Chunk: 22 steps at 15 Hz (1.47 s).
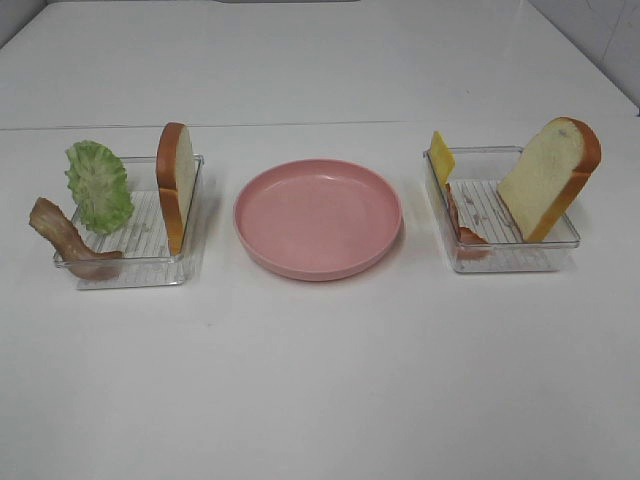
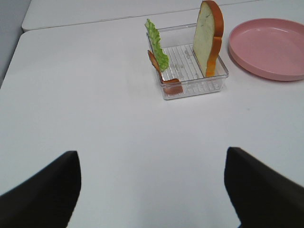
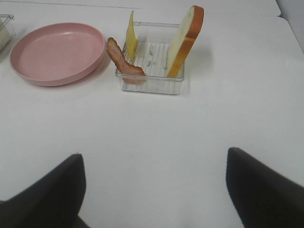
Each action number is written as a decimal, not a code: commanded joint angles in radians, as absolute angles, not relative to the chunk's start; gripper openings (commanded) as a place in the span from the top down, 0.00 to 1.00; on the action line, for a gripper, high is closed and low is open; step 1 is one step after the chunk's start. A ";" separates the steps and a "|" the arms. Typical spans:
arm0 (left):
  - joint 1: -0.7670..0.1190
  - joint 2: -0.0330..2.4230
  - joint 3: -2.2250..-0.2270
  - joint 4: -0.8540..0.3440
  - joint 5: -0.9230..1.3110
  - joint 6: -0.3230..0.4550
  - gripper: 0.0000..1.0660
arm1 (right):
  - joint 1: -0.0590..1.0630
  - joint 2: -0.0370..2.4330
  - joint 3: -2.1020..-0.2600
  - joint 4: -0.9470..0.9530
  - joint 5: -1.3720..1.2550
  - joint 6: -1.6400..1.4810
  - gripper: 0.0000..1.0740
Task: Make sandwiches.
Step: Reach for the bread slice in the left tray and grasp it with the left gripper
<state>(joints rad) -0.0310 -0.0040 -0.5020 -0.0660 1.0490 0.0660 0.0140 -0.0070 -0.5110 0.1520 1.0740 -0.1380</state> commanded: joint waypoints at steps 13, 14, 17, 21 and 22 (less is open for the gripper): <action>-0.026 -0.027 -0.501 -0.075 1.040 0.064 0.26 | 0.012 -0.021 -0.507 0.152 1.065 -0.137 0.28; -0.026 -0.027 -0.501 -0.075 1.040 0.064 0.26 | 0.012 -0.021 -0.507 0.152 1.065 -0.137 0.28; -0.026 -0.027 -0.501 -0.075 1.040 0.064 0.26 | 0.012 -0.021 -0.507 0.152 1.065 -0.137 0.28; -0.026 -0.027 -0.501 -0.075 1.040 0.064 0.26 | 0.012 -0.021 -0.507 0.152 1.065 -0.137 0.28; -0.026 -0.027 -0.501 -0.075 1.040 0.064 0.26 | 0.012 -0.021 -0.507 0.152 1.065 -0.137 0.28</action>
